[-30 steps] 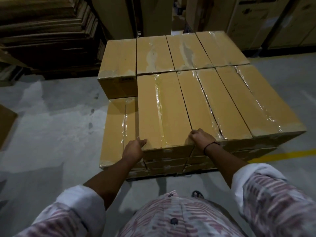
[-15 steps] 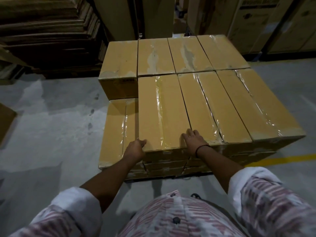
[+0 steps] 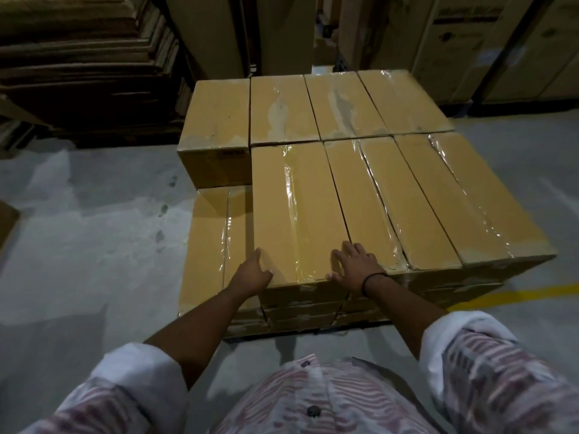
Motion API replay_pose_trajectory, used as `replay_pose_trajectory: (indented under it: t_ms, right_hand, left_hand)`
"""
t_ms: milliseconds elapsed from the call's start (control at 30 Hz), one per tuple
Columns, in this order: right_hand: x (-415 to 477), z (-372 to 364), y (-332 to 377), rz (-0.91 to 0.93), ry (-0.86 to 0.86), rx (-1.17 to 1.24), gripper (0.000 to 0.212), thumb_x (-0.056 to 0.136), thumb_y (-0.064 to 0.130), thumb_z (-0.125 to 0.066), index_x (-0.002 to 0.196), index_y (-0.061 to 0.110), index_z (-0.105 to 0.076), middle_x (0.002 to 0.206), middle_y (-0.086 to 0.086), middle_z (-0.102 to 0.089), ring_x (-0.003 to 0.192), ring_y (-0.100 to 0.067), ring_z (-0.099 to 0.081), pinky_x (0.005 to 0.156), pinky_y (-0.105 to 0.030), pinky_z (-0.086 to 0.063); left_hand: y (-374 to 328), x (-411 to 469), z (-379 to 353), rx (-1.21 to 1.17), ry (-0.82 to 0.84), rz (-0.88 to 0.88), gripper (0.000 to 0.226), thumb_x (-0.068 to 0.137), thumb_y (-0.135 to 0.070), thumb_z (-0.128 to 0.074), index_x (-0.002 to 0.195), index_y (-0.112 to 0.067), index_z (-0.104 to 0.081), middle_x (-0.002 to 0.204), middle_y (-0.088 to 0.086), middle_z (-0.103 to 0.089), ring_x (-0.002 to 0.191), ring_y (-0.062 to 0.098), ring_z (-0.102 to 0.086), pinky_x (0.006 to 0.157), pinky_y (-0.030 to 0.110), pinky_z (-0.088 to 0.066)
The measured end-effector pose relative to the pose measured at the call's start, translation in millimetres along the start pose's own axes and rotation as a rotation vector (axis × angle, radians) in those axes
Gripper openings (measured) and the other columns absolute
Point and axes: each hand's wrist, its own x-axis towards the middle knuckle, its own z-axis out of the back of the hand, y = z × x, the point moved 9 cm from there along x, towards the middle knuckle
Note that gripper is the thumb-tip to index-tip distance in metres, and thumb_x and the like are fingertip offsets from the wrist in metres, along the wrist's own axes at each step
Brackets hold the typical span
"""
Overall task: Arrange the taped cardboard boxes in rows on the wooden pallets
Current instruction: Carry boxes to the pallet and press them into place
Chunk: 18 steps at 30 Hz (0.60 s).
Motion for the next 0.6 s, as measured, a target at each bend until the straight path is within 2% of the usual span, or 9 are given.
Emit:
replay_pose_trajectory:
  t_ms: [67, 100, 167, 233, 400, 500, 600]
  right_hand:
    - [3, 4, -2, -0.016, -0.001, 0.015, 0.071, 0.095, 0.06, -0.053, 0.153, 0.027, -0.029, 0.164, -0.008, -0.013, 0.147, -0.032, -0.019, 0.117, -0.053, -0.03]
    - [4, 6, -3, -0.031, -0.006, 0.031, 0.071, 0.095, 0.059, -0.053, 0.153, 0.025, -0.029, 0.164, -0.009, -0.012, 0.148, -0.032, -0.02, 0.117, -0.053, -0.03]
    - [6, 8, -6, -0.08, -0.011, 0.072, 0.077, 0.096, 0.057, -0.054, 0.156, 0.021, -0.023, 0.165, -0.01, -0.009, 0.149, -0.032, -0.02, 0.12, -0.051, -0.028]
    - [7, 5, -11, -0.139, -0.016, 0.114, 0.087, 0.095, 0.059, -0.054, 0.159, 0.015, -0.013, 0.167, -0.01, -0.005, 0.151, -0.032, -0.017, 0.122, -0.048, -0.025]
    - [19, 3, -15, -0.133, -0.008, 0.132, 0.094, 0.098, 0.06, -0.049, 0.161, 0.01, -0.002, 0.169, -0.01, 0.005, 0.155, -0.031, -0.004, 0.126, -0.047, -0.014]
    - [40, 12, -26, -0.099, -0.014, 0.106, 0.096, 0.1, 0.063, -0.042, 0.161, 0.01, 0.009, 0.169, -0.01, 0.015, 0.156, -0.03, 0.008, 0.126, -0.044, -0.002]
    - [68, 16, -35, -0.039, -0.011, 0.056, 0.1, 0.098, 0.071, -0.034, 0.159, 0.011, 0.016, 0.166, -0.013, 0.022, 0.155, -0.03, 0.015, 0.125, -0.045, 0.004]
  left_hand:
    - [0, 5, 5, -0.042, 0.01, 0.007, 0.082, 0.098, -0.033, -0.063, 0.163, -0.015, -0.017, 0.149, 0.016, -0.053, 0.126, 0.035, -0.058, 0.096, 0.031, -0.049]
    - [-1, 7, 8, -0.047, 0.013, 0.009, 0.078, 0.099, -0.033, -0.062, 0.162, -0.012, -0.021, 0.146, 0.015, -0.054, 0.127, 0.034, -0.057, 0.093, 0.028, -0.046]
    - [0, 15, 12, -0.062, 0.016, -0.002, 0.059, 0.1, -0.033, -0.061, 0.151, -0.009, -0.04, 0.137, 0.013, -0.061, 0.123, 0.033, -0.06, 0.094, 0.029, -0.047]
    - [0, 23, 17, -0.088, 0.028, -0.025, 0.046, 0.101, -0.033, -0.059, 0.139, -0.01, -0.051, 0.131, 0.012, -0.065, 0.118, 0.032, -0.062, 0.096, 0.035, -0.05]
    - [-12, 45, 29, -0.19, -0.026, -0.052, 0.045, 0.105, -0.033, -0.052, 0.142, -0.008, -0.051, 0.136, 0.015, -0.062, 0.122, 0.035, -0.059, 0.095, 0.034, -0.047]
    - [-22, 66, 39, -0.296, -0.126, -0.034, 0.05, 0.107, -0.035, -0.049, 0.149, -0.008, -0.046, 0.144, 0.013, -0.057, 0.131, 0.034, -0.054, 0.102, 0.035, -0.042]
    - [-27, 82, 38, -0.406, -0.186, 0.028, 0.05, 0.108, -0.036, -0.045, 0.151, -0.012, -0.043, 0.144, 0.012, -0.057, 0.13, 0.033, -0.054, 0.105, 0.039, -0.043]
